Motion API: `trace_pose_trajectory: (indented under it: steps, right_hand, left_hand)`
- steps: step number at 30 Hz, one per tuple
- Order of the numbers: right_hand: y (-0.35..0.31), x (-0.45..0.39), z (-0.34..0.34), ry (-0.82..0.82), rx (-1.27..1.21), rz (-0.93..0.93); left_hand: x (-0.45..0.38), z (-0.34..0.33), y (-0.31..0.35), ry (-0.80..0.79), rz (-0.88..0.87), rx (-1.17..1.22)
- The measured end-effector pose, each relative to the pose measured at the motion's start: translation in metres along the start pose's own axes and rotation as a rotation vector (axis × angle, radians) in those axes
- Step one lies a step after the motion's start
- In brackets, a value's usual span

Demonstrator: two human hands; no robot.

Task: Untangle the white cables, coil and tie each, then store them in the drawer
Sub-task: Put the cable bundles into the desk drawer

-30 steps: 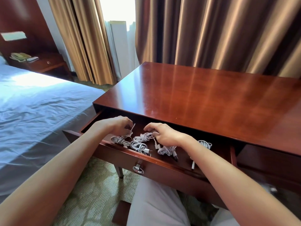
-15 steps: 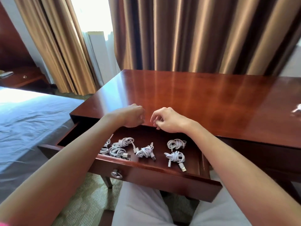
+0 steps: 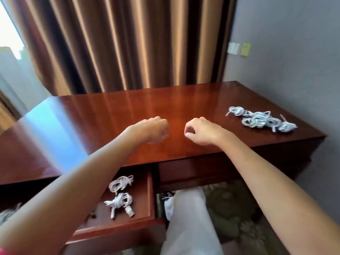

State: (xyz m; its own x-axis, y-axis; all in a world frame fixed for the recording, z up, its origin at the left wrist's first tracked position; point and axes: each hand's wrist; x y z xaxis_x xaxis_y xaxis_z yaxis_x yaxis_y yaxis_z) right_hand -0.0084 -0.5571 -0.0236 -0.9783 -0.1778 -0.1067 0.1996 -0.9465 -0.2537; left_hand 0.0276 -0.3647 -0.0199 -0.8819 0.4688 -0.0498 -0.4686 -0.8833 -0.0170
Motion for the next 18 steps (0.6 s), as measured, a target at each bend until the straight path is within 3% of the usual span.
trace_pose_trajectory:
  steps: [11, 15, 18]
  right_hand:
    - [0.173, 0.023, 0.023, 0.198, 0.322, -0.259]
    - [0.206, 0.021, 0.016, 0.264, 0.387, -0.277]
    - [0.223, 0.015, 0.012, 0.315, 0.398, -0.239]
  left_hand:
    - [-0.136, -0.012, 0.161, 0.152, -0.334, 0.026]
    - [-0.181, -0.026, 0.185, 0.227, -0.353, -0.001]
    - [-0.213, -0.034, 0.196, 0.182, -0.329, 0.018]
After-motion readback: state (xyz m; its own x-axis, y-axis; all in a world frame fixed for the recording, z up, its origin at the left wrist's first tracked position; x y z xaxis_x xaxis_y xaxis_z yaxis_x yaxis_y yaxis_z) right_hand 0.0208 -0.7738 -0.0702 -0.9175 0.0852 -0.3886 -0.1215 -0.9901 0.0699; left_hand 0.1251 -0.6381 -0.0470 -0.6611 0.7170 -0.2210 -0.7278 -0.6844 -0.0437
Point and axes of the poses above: each hand's wrist, its own x-axis away from the middle knuckle, its own z-axis out of the back of the hand, y = z × x, and after that the axes turned 7 degrees about y, right-handed
